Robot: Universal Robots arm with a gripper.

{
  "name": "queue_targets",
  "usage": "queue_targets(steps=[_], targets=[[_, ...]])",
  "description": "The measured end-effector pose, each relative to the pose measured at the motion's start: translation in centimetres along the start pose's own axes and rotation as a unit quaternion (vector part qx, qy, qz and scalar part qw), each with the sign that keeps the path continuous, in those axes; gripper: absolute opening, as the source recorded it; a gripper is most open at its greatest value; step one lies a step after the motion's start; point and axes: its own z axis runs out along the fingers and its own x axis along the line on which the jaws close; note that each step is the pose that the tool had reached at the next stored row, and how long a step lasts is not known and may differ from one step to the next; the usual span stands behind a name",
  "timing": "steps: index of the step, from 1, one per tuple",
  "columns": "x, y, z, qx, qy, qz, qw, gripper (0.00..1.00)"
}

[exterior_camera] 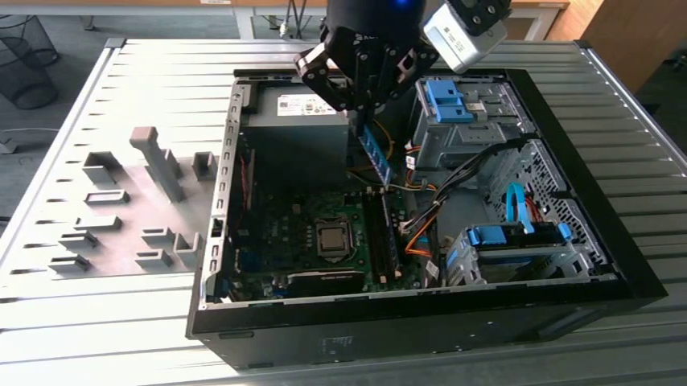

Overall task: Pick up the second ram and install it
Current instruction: 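Insert the second ram into the second slot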

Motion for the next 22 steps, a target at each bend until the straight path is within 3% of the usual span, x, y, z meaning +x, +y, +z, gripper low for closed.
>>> queue_targets(steps=[5,22], targets=[[-0.57,-0.15,0.04,0.0,0.0,0.0,1.0,0.14],[-0.6,-0.15,0.12,0.0,-0.0001,0.007,1.0,0.14]])
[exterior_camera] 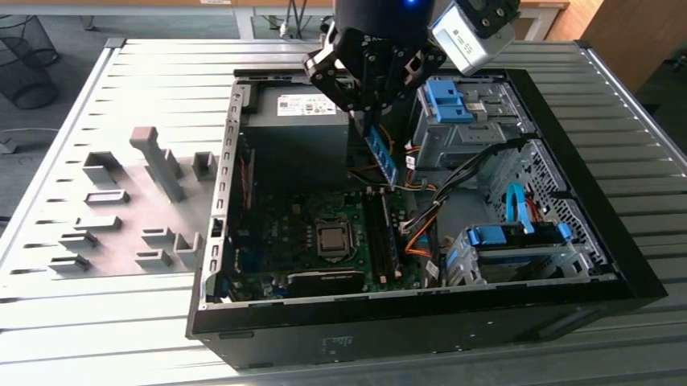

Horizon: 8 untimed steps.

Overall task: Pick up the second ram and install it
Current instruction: 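Insert the second ram into the second slot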

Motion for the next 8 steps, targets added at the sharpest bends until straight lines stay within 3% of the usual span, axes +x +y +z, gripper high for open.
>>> queue_targets(steps=[8], targets=[[0.0,0.0,0.12,-0.0001,-0.0002,0.008,1.0,0.14]])
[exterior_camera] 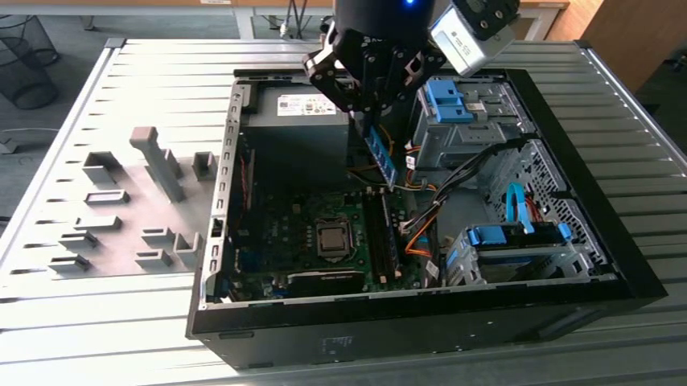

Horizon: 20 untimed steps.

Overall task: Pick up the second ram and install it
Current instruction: 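Insert the second ram into the second slot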

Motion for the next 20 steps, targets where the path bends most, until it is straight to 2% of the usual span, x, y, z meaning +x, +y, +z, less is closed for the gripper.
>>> queue_targets(steps=[20], targets=[[0.0,-0.01,0.54,0.0,0.0,0.0,1.0,0.14]])
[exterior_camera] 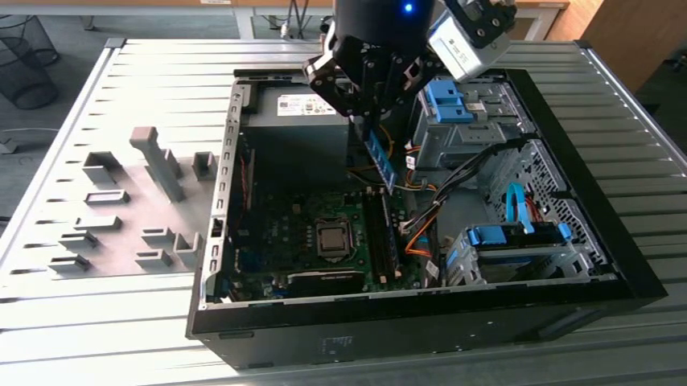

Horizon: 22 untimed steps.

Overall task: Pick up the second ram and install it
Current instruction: 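Insert the second ram into the second slot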

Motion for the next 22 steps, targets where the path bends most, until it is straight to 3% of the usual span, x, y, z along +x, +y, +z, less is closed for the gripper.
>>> queue_targets(steps=[12,17,22], targets=[[-0.01,-0.01,0.46,0.0004,0.0001,0.0,1.0,0.14],[-0.01,-0.01,1.24,0.0014,0.0001,0.001,1.0,0.14],[-0.02,-0.02,1.89,0.0015,-0.001,0.036,0.9993,0.14]])
